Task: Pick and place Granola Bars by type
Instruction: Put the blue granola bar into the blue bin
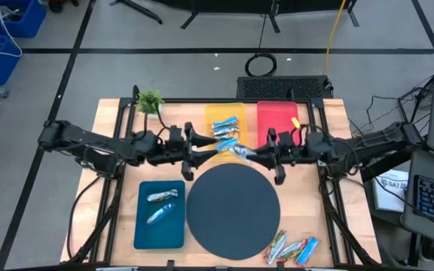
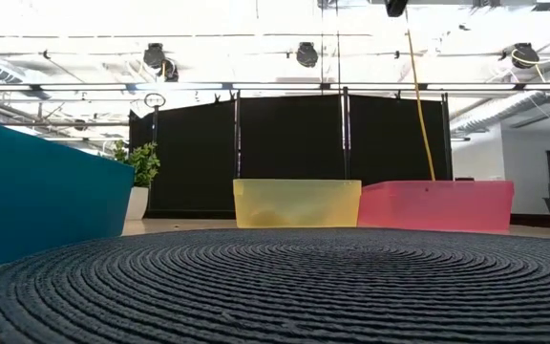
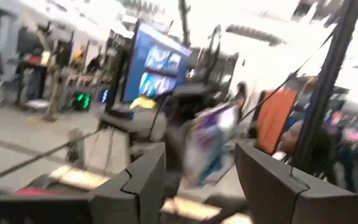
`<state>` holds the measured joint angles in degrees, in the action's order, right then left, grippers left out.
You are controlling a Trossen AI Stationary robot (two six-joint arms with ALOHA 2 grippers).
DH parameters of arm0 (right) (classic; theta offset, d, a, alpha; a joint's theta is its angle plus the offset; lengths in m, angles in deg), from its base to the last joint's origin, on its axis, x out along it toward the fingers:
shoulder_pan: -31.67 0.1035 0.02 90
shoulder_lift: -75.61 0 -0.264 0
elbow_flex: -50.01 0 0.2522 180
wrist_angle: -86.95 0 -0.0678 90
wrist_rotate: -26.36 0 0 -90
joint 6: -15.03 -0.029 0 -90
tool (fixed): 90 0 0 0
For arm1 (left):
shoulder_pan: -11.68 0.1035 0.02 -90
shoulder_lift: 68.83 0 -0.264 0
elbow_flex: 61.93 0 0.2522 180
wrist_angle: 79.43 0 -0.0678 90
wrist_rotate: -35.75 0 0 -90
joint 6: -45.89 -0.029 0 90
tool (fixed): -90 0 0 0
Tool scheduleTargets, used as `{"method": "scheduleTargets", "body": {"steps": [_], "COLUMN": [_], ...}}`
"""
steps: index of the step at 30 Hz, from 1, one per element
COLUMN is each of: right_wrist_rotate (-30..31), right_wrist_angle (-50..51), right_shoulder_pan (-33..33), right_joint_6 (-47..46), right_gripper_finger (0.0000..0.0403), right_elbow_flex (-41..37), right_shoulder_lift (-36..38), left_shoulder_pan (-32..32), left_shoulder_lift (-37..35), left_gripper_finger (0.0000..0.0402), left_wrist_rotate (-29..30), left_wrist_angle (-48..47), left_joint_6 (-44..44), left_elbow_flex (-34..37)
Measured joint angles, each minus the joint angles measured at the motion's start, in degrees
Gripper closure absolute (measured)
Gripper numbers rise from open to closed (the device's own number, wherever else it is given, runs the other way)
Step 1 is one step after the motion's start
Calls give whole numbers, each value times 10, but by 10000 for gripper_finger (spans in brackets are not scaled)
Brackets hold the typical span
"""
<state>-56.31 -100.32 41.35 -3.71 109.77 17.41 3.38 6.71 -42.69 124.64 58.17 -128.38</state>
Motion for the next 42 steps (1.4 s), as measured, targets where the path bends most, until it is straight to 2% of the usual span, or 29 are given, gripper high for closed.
{"method": "scheduleTargets", "body": {"steps": [3,11,15,20,25,31,34,37,39,42], "right_wrist_rotate": [-16,-53,-73,-73,-82,-110,-109,-111,-126,-209], "right_wrist_angle": [-17,-67,-113,-125,-126,-130,-138,-145,-148,-136], "right_shoulder_pan": [-24,-56,-64,-68,-67,-71,-71,-70,-70,-71], "right_joint_6": [-5,-30,-38,-47,-48,-48,-37,-30,-50,-115], "right_gripper_finger": [377,378,379,379,379,379,341,278,240,197], "right_elbow_flex": [0,0,0,0,0,0,0,0,0,-1], "right_shoulder_lift": [-7,-55,-85,-103,-109,-109,-109,-107,-105,-92], "left_shoulder_pan": [0,0,8,23,30,39,41,43,43,39], "left_shoulder_lift": [28,70,70,70,70,70,70,69,69,56], "left_gripper_finger": [206,206,206,206,206,214,268,358,365,367], "left_wrist_rotate": [-15,-40,-36,-25,47,8,-14,-66,-92,-115], "left_wrist_angle": [30,30,16,-10,-40,-37,-60,-81,-117,-257], "left_joint_6": [11,41,28,29,48,47,67,81,92,115], "left_elbow_flex": [0,-19,-34,-43,-45,-53,-63,-74,-87,-121]}}
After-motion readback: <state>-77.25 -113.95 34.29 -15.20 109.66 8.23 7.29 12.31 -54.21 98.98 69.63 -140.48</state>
